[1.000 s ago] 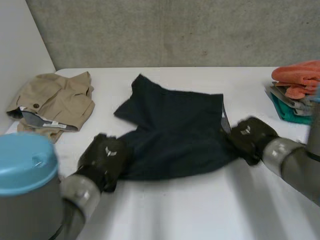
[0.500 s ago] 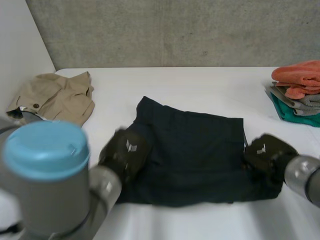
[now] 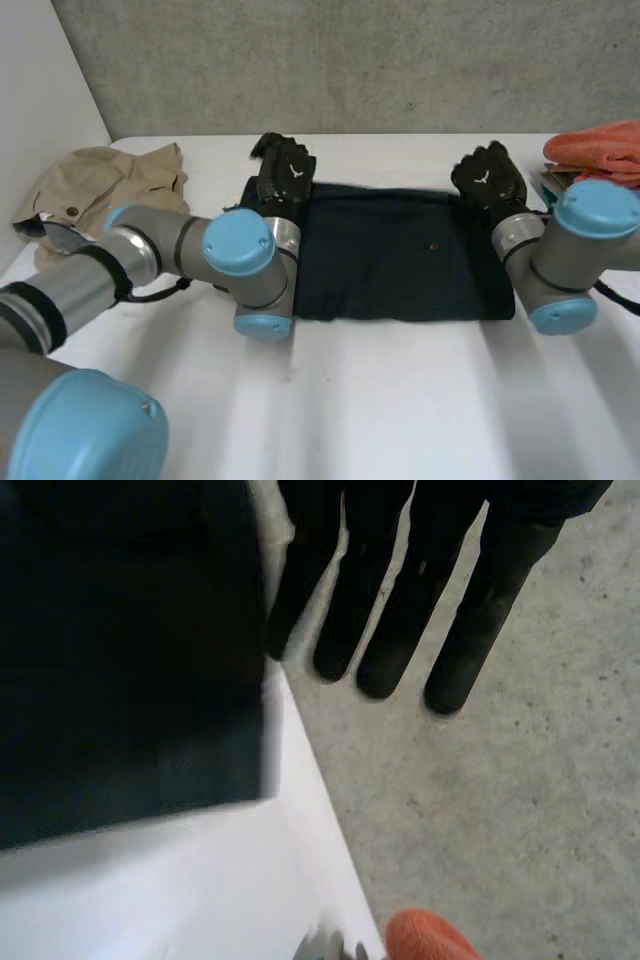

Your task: Fold the laundry.

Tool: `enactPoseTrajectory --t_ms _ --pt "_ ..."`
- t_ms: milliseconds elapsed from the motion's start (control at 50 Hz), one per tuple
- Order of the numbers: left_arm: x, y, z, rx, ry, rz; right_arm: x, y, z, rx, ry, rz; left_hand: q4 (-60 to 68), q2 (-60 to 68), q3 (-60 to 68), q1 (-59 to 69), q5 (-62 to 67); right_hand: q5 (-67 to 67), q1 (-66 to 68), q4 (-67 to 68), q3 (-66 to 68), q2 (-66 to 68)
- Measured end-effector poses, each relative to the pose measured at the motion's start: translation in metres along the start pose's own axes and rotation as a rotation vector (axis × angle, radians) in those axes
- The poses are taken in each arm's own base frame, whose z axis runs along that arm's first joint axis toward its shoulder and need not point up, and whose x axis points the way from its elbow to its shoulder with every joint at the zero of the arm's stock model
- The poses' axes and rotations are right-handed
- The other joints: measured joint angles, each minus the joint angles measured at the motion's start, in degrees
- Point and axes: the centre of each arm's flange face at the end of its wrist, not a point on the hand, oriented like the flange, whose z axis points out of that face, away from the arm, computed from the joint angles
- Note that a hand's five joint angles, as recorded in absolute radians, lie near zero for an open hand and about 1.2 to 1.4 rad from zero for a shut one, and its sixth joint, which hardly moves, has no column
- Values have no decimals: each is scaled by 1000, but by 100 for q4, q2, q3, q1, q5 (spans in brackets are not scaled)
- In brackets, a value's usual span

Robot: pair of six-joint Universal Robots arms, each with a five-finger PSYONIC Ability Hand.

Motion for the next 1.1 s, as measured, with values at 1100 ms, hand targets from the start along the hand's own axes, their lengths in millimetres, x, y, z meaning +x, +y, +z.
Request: enactPoseTrajectory --t_ms 1100 --pt "-114 -53 -118 -123 144 -582 47 -18 -81 -192 -61 -108 -4711 -4684 -4651 -4652 -4569 1827 1912 2070 2011 1982"
